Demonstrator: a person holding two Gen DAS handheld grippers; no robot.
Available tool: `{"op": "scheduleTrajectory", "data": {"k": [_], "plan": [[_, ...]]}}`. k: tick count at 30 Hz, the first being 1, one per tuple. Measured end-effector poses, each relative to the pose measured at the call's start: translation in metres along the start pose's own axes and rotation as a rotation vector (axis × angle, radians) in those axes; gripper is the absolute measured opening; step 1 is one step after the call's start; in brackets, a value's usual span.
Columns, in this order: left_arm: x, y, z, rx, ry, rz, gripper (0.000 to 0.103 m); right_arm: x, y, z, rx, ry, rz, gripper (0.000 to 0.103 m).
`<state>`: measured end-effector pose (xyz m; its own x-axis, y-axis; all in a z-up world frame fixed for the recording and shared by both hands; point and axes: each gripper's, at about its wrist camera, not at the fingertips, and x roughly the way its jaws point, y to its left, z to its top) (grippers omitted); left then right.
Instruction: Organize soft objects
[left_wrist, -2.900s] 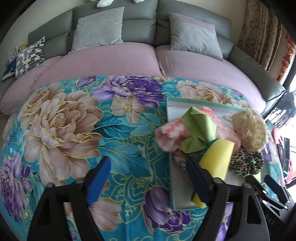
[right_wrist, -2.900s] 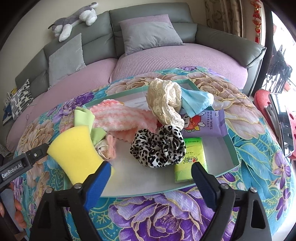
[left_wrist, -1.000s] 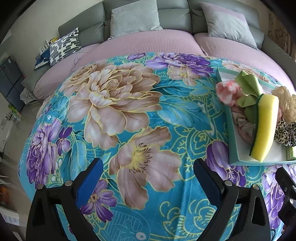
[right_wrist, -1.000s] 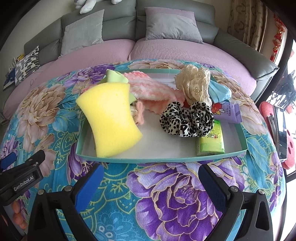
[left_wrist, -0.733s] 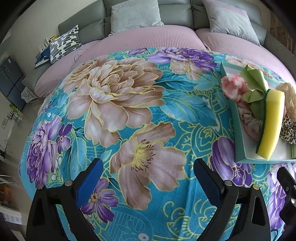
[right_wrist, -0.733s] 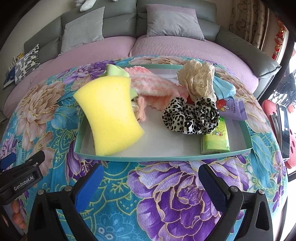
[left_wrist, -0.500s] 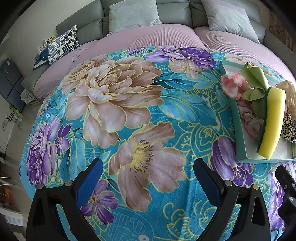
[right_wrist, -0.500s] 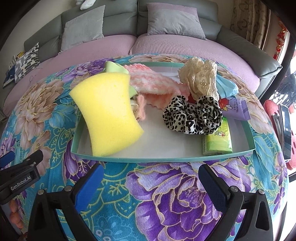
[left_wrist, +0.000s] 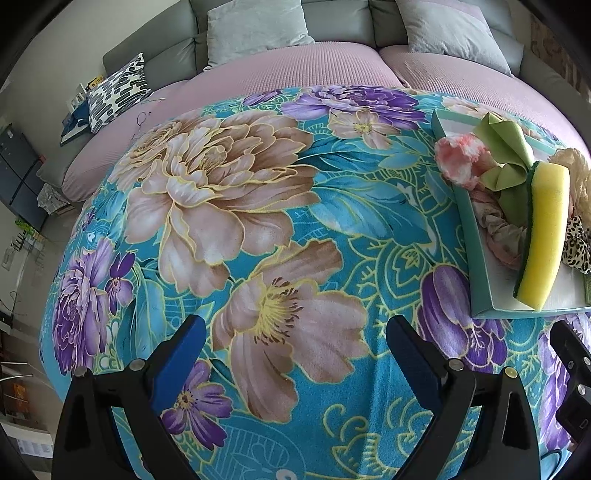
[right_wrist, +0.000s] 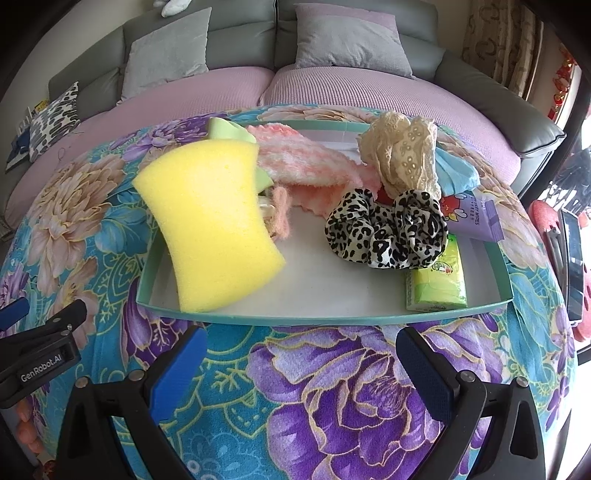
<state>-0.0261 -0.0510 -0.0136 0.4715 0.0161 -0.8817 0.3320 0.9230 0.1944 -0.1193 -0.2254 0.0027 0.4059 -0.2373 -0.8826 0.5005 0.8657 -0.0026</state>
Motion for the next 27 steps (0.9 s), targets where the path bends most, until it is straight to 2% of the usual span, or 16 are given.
{"op": "scheduleTrajectory", "data": {"k": [27], "plan": [[0.0041, -0.0030, -0.0030, 0.027, 0.016, 0.004, 0.098, 0.0027, -0.0025, -0.0011, 0.009, 0.006, 0.001, 0.103]]}}
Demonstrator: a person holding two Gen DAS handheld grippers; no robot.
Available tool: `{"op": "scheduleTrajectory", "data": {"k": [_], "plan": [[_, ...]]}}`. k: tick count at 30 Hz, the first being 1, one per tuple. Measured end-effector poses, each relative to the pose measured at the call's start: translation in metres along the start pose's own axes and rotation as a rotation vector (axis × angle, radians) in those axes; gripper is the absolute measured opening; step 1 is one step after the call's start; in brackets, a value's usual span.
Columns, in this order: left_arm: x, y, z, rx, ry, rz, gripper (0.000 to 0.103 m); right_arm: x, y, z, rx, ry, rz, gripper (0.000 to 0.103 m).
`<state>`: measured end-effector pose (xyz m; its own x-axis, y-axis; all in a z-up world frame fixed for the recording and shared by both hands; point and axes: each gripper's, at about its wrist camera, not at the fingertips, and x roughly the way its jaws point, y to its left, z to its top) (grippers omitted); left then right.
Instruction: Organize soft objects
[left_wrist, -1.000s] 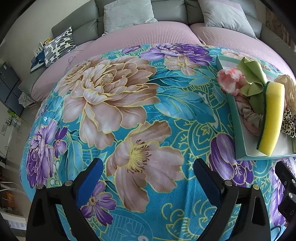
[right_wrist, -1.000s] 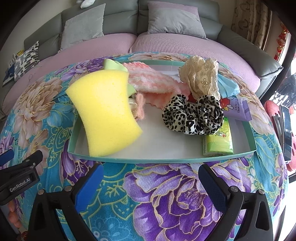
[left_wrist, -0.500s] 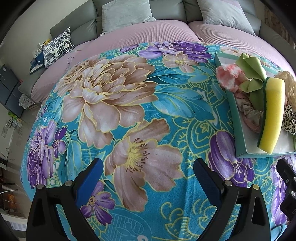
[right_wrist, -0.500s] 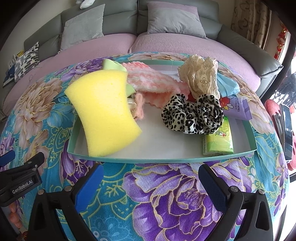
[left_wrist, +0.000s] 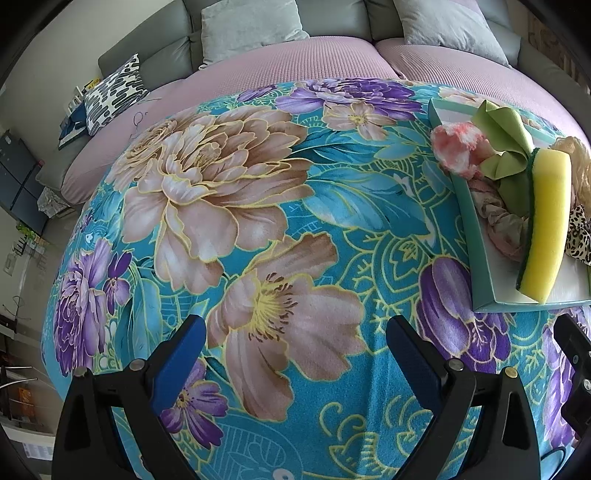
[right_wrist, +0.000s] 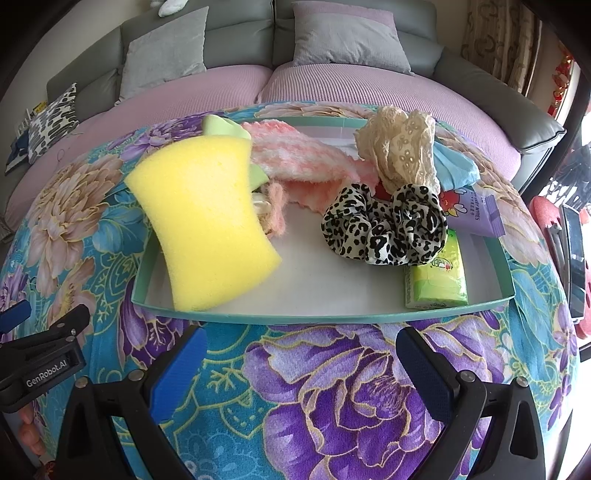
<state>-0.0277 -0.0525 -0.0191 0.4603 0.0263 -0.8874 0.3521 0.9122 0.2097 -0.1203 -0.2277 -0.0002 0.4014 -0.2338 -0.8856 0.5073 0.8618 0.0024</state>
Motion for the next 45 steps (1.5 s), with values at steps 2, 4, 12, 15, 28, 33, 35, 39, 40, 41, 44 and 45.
{"op": "scheduleTrajectory", "data": {"k": [2, 4, 12, 15, 28, 33, 35, 39, 40, 41, 44, 45], "plan": [[0.0000, -0.0002, -0.0001, 0.000, 0.000, 0.000, 0.098, 0.0001, -0.0002, -0.0001, 0.001, 0.000, 0.001, 0.103], [-0.0001, -0.0001, -0.0001, 0.000, 0.001, 0.000, 0.098, 0.0001, -0.0003, 0.0002, 0.000, 0.001, 0.000, 0.103], [0.0005, -0.0014, -0.0009, 0.007, 0.004, 0.003, 0.098, 0.0014, -0.0013, 0.0001, 0.004, 0.006, 0.003, 0.103], [0.0008, -0.0020, -0.0012, 0.010, 0.004, 0.003, 0.098, 0.0014, -0.0026, -0.0005, 0.006, 0.006, 0.004, 0.103], [0.0027, -0.0014, -0.0023, 0.013, 0.008, 0.004, 0.098, 0.0024, -0.0031, -0.0003, 0.009, 0.013, 0.000, 0.103], [0.0036, -0.0013, -0.0025, 0.012, 0.010, 0.005, 0.098, 0.0030, -0.0038, -0.0005, 0.010, 0.015, -0.001, 0.103], [0.0035, -0.0017, -0.0024, 0.013, 0.010, 0.005, 0.098, 0.0038, -0.0042, -0.0006, 0.011, 0.017, -0.002, 0.103], [0.0046, -0.0014, -0.0028, 0.015, 0.013, 0.006, 0.098, 0.0050, -0.0051, -0.0004, 0.012, 0.019, -0.001, 0.103], [0.0048, -0.0012, -0.0028, 0.015, 0.013, 0.007, 0.098, 0.0051, -0.0052, -0.0004, 0.012, 0.019, -0.001, 0.103], [0.0047, -0.0018, -0.0028, 0.015, 0.013, 0.007, 0.098, 0.0050, -0.0050, -0.0008, 0.012, 0.020, -0.002, 0.103], [0.0048, -0.0017, -0.0028, 0.014, 0.013, 0.007, 0.098, 0.0048, -0.0049, -0.0009, 0.012, 0.020, -0.001, 0.103], [0.0050, -0.0015, -0.0029, 0.014, 0.014, 0.007, 0.098, 0.0047, -0.0048, -0.0012, 0.012, 0.020, -0.001, 0.103]]}}
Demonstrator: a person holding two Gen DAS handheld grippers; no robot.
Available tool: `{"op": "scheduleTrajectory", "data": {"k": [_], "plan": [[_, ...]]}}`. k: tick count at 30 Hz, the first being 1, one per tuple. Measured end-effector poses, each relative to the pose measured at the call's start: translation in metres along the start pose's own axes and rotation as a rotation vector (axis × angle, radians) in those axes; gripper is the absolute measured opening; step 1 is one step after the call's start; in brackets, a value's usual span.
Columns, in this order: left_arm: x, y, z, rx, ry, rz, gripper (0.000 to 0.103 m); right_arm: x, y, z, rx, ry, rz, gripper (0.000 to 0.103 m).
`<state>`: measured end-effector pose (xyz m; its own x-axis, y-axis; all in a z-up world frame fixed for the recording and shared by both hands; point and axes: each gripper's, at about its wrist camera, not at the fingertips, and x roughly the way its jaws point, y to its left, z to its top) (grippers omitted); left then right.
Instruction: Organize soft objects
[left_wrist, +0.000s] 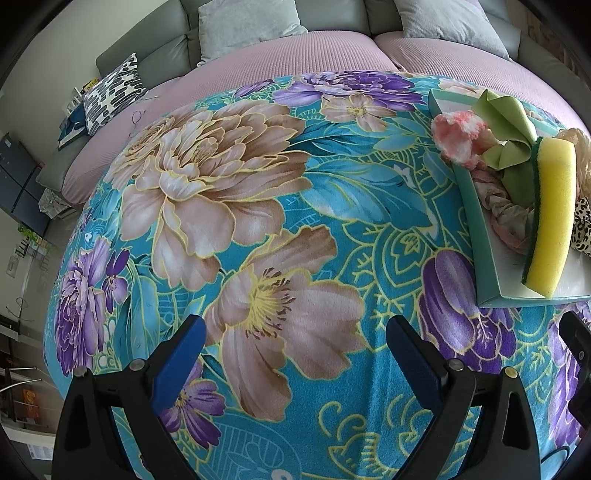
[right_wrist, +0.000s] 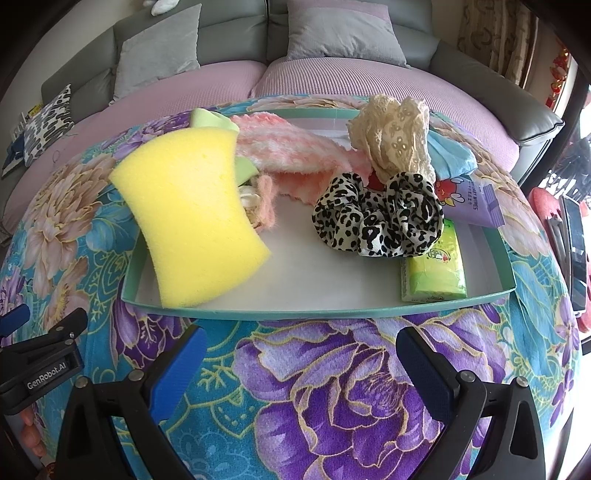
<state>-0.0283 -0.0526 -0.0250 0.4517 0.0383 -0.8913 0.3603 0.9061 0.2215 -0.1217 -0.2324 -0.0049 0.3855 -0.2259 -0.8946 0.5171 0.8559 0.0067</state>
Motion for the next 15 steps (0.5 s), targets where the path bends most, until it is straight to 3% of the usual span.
{"op": "scheduleTrajectory", "data": {"k": [15], "plan": [[-0.0094, -0.0006, 0.0031, -0.030, -0.035, -0.024, 0.098, 0.0002, -0.0001, 0.0004, 0.000, 0.000, 0.000, 0.103]]}}
